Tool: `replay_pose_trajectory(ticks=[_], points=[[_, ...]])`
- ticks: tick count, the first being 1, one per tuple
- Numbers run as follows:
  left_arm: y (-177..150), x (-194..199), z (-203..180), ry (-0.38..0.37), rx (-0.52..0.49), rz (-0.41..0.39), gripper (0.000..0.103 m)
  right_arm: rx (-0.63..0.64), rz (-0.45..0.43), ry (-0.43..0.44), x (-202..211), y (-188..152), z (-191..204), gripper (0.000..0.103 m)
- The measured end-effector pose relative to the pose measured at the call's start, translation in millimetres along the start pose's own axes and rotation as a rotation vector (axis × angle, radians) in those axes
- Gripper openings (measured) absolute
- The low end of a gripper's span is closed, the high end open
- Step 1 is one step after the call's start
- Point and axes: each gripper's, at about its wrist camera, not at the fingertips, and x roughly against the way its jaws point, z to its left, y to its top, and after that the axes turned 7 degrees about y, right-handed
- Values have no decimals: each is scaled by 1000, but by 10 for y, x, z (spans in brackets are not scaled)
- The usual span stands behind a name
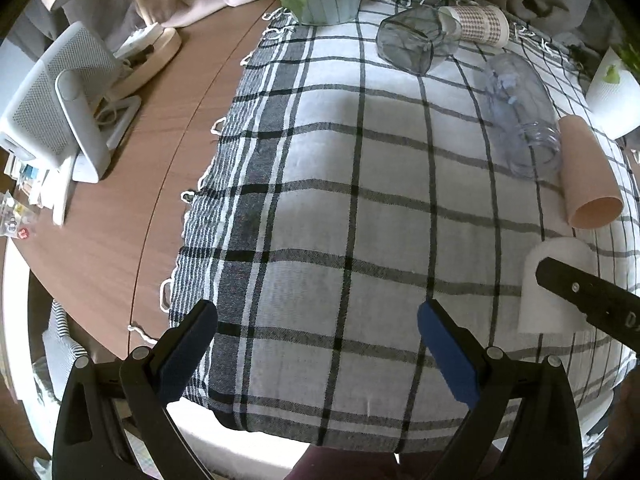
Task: Flip cup upside down
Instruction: 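Lift the white cup with the right gripper and carry it toward the left gripper, then close the left gripper on the white cup while the right gripper opens and withdraws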
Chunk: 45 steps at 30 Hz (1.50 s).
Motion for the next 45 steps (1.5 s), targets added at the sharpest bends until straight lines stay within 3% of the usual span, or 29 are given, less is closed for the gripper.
replay_pose_trajectory(ticks=[12,16,23,26,33,45], points=[[-8,40,-38,-6,-7,-7,102,17,-8,-14,-27,1,37,68],[-12,92,-37,-7,3,-15,102,11,-11,-9,10,17,21,76],[47,255,-170,-39,-34,-26,102,-6,-93,16,462,-4,-39,77],[134,365,-357,-92,-71,-33,102,-51,-162,-8,750,10,-194,79],[385,489,-823,-243,-157,9,101,-153,-259,-17,1167,1,-582,79],[552,232,-1403,-293,-184,169,93,-284,-286,9,1310,-57,-1042,79]])
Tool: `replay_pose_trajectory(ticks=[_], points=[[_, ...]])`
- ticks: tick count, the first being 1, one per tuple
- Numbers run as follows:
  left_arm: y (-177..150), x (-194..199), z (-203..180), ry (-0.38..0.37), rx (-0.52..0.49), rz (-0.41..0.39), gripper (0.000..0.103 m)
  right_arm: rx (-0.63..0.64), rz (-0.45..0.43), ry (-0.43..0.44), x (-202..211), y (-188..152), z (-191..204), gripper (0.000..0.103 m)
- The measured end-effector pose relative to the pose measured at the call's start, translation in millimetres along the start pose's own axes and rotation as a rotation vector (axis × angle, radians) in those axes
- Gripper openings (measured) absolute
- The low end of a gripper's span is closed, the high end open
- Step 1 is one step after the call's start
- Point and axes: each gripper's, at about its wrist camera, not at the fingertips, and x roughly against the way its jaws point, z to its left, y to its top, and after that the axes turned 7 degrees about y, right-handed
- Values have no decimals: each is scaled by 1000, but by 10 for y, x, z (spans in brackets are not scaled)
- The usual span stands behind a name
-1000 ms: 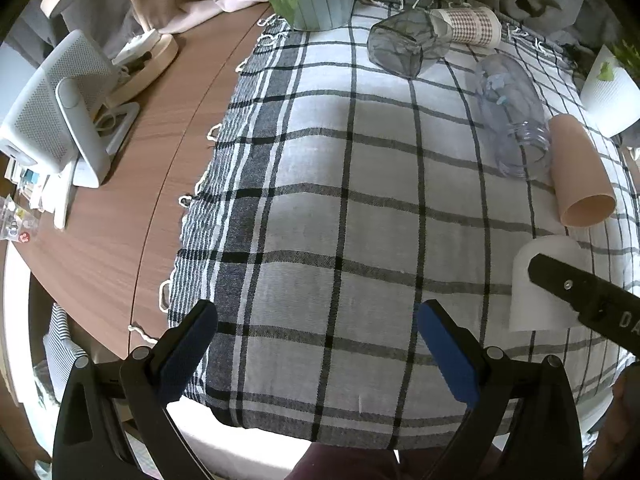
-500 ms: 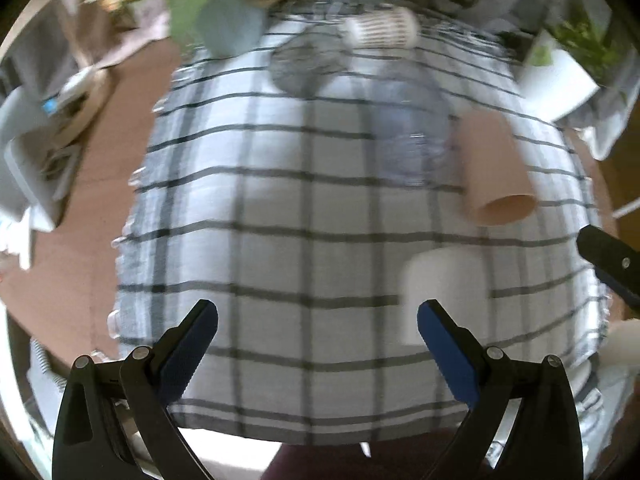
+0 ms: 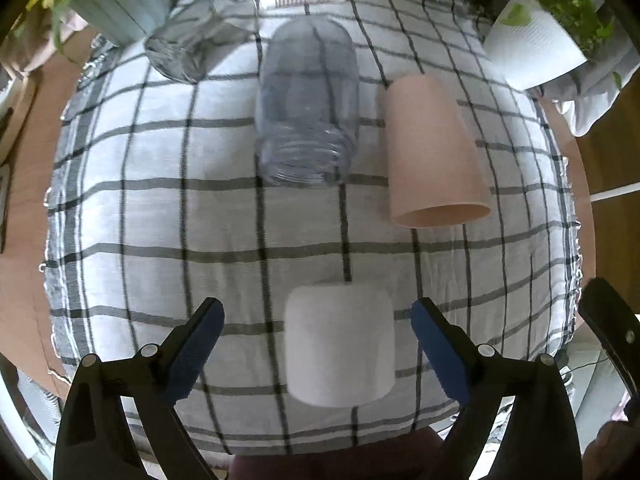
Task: Flip cup upside down
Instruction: 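Close the left gripper on the white cup while the right gripper opens and withdraws, then rotate the left gripper to turn the white cup over, opening downward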
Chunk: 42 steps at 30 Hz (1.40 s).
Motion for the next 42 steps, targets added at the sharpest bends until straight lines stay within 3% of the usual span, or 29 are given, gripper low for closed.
replay_pose_trajectory(ticks=[6,11,13,26,35,42], points=[[40,-205,-23,-2,24,75,79,-17,11,8,-15,65,-123,79],[32,-250,-54,-35,38,92,66,-14,18,5,-32,95,-150,79],[28,-230,-79,-26,36,90,66,-9,23,7,-39,105,-141,79],[-71,27,-26,-19,51,-105,66,32,26,-5,-35,157,-118,79],[-294,242,-56,-5,21,-301,66,63,27,-39,-44,143,-133,79],[-428,139,-18,-19,28,-305,65,82,29,-63,-63,115,-118,79]])
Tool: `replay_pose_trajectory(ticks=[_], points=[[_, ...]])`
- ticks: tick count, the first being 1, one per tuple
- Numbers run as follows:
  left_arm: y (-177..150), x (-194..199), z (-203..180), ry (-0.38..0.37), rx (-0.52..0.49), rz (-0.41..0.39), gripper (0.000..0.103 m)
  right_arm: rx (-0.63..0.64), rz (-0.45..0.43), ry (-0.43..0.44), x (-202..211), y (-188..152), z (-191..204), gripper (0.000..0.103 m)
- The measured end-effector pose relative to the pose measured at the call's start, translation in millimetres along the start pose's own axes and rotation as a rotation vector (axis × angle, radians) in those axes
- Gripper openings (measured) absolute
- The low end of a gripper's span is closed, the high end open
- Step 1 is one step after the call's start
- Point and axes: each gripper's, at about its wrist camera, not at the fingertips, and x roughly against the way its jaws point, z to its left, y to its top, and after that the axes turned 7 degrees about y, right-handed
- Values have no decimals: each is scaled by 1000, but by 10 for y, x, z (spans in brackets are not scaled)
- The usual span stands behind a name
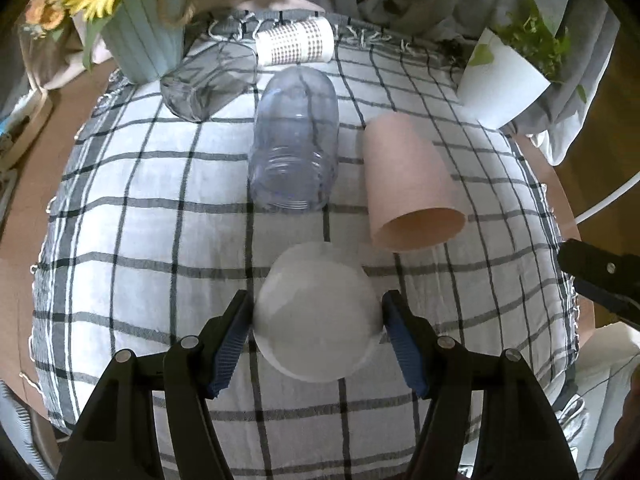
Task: Flip cup upside down
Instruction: 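Rotate the left gripper to turn the white cup over, opening downward, then lower the white cup onto the cloth and open the left gripper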
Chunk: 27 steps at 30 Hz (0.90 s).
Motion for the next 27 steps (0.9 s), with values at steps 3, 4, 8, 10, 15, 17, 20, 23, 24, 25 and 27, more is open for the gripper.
replay_pose_trajectory(ticks=[3,4,8,10,15,17,20,23,24,25,27], points=[[-60,35,-14,-2,-9,-1,66,14,4,-7,-2,-21,20,79],[-78,44,-19,0,-17,-1,66,16,7,-8,-4,-27,26,79],[-66,42,-44,3,-31,-4,66,22,16,-14,-26,-41,40,79],[-4,14,-48,0,-34,3,66,21,18,-17,-38,-41,43,79],[124,-90,-50,-6,-37,13,66,11,13,-14,-45,-35,47,79],[166,-130,-65,-3,-40,18,66,8,11,-17,-43,-35,51,79],[216,-189,-87,0,-45,30,66,-1,6,-20,-33,-34,45,79],[219,-215,-109,1,-53,36,66,-8,3,-24,-21,-35,33,79],[219,-226,-115,0,-54,41,66,-10,2,-26,-19,-32,29,79],[222,-236,-119,-1,-54,45,66,-12,1,-27,-16,-32,22,79],[233,-246,-132,1,-58,52,66,-16,1,-32,-13,-34,9,79]])
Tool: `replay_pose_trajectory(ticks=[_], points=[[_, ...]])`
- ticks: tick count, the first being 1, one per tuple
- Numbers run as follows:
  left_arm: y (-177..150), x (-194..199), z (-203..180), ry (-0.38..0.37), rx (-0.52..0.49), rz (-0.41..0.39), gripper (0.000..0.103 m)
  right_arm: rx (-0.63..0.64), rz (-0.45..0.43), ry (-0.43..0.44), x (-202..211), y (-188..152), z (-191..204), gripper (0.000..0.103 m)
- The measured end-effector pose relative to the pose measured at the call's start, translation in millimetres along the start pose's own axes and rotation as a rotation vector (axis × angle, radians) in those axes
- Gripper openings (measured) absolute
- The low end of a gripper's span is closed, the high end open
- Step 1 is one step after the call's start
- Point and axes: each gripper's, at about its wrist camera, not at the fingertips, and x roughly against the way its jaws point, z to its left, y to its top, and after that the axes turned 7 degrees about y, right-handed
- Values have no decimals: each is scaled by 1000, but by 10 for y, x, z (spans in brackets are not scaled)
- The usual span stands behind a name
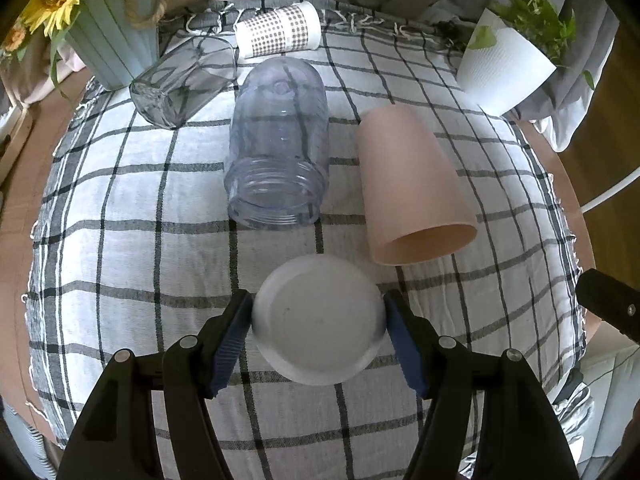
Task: Flip cup upside down
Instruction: 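Lower the white cup onto the cloth and open the left gripper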
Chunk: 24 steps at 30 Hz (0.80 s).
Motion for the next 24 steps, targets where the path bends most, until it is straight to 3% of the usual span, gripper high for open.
replay_pose_trajectory(ticks=[4,6,13,17,24], points=[[12,8,-39,24,-24,4,71,-4,-2,-2,11,3,-13,79],[12,19,-42,33,-26,-2,83,-2,-8,2,33,2,-4,79],[-10,242,30,-8,5,-24,85,12,-49,0,173,0,57,83],[-107,538,121,15,49,-72,96,31,-83,10,322,-23,124,84],[-331,990,321,180,94,-165,102,113,-154,24,590,-154,343,93]])
